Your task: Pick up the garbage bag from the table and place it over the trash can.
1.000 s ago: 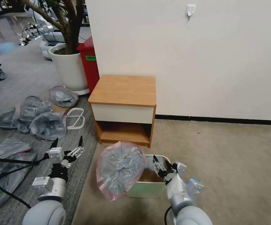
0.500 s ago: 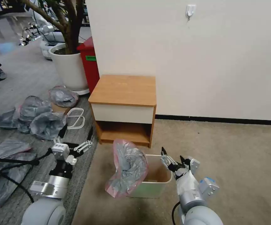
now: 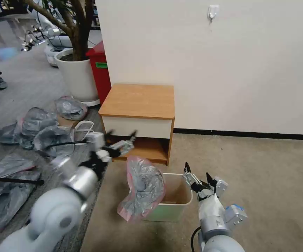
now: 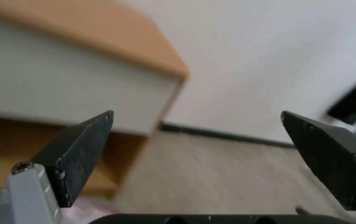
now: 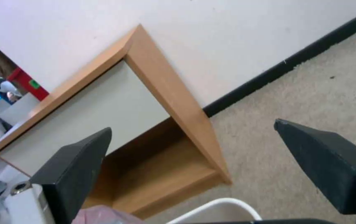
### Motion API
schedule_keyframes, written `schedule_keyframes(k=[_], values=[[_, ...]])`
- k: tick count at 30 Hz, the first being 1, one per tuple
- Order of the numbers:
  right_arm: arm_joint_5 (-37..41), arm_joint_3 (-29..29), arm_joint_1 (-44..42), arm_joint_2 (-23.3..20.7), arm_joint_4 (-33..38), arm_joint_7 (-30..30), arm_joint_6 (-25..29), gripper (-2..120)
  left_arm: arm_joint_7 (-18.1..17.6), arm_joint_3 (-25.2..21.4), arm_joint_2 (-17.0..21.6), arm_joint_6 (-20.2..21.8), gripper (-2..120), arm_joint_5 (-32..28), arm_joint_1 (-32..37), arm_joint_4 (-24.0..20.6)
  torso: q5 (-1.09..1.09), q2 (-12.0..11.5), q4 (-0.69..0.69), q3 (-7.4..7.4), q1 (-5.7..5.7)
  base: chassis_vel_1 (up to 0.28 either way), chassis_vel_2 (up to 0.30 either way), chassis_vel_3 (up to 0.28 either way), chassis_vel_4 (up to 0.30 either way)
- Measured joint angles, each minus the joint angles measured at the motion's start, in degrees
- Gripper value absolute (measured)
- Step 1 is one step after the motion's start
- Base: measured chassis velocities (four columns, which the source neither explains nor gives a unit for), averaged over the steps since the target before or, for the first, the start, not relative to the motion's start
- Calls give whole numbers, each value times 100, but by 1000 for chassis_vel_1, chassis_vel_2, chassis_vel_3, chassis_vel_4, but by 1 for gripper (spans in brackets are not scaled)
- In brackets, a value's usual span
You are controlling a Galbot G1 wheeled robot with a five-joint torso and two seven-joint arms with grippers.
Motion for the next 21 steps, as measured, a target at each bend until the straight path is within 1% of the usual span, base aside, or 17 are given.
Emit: schedule_keyframes(k=[2,3,6,7,8,9,10,12,13,14,15,16,17,18,19,20,21], values=[[-108,-6,-50,119,-23,-41,67,100,0,462,-246,184,100,-170,-197,381,1,0,-1,0,0,0,0,0,0],[-144,-15,-68,162,-35,-55,90,100,0,610,-317,237,100,-204,-241,490,1,0,0,0,0,0,0,0,0],[-173,-21,-86,200,-47,-69,108,100,0,764,-397,289,100,-258,-280,588,-1,0,-1,0,0,0,0,0,0],[-202,-25,-101,230,-63,-81,127,100,-15,867,-465,376,100,-322,-303,643,0,0,-1,0,0,0,0,0,0],[-227,-17,-113,252,-90,-92,159,100,-114,951,-515,493,100,-368,-285,654,0,0,-1,-1,0,0,0,0,0],[-227,-17,-113,252,-90,-92,159,100,-114,951,-515,493,100,-368,-285,654,0,0,-1,-1,0,0,0,0,0],[-229,42,-110,239,-124,-101,191,100,-251,916,-438,597,100,-296,-127,551,0,0,-1,0,0,0,0,0,0],[-206,121,-57,193,-182,-103,251,100,-457,582,-207,799,100,-69,264,239,2,0,2,-1,0,0,0,0,0],[-206,121,-57,193,-182,-103,251,100,-457,582,-207,799,100,-69,264,239,2,0,2,-1,0,0,0,0,0],[-172,144,-9,184,-208,-105,291,100,-584,415,-111,907,100,88,485,145,2,0,3,-1,0,0,0,0,0],[-133,157,27,182,-225,-105,316,100,-625,346,-86,929,100,235,583,156,2,0,3,-1,0,0,0,0,0],[-102,168,61,176,-240,-105,338,100,-665,311,-94,920,100,358,632,200,2,0,3,-1,0,0,0,0,0],[-102,168,61,176,-240,-105,338,100,-665,311,-94,920,100,358,632,200,2,0,3,-1,0,0,0,0,0],[-88,181,79,170,-245,-106,348,100,-737,300,-126,895,100,456,656,244,2,0,2,-1,0,0,0,0,0],[-57,216,107,132,-247,-109,365,100,-941,304,-232,890,100,580,669,283,-1,0,1,-1,0,0,0,0,0],[-57,216,107,132,-247,-109,365,100,-941,304,-232,890,100,580,669,283,-1,0,1,-1,0,0,0,0,0],[-35,237,120,99,-240,-112,370,100,-1058,318,-298,899,100,653,670,286,0,0,0,-1,0,0,0,0,0]])
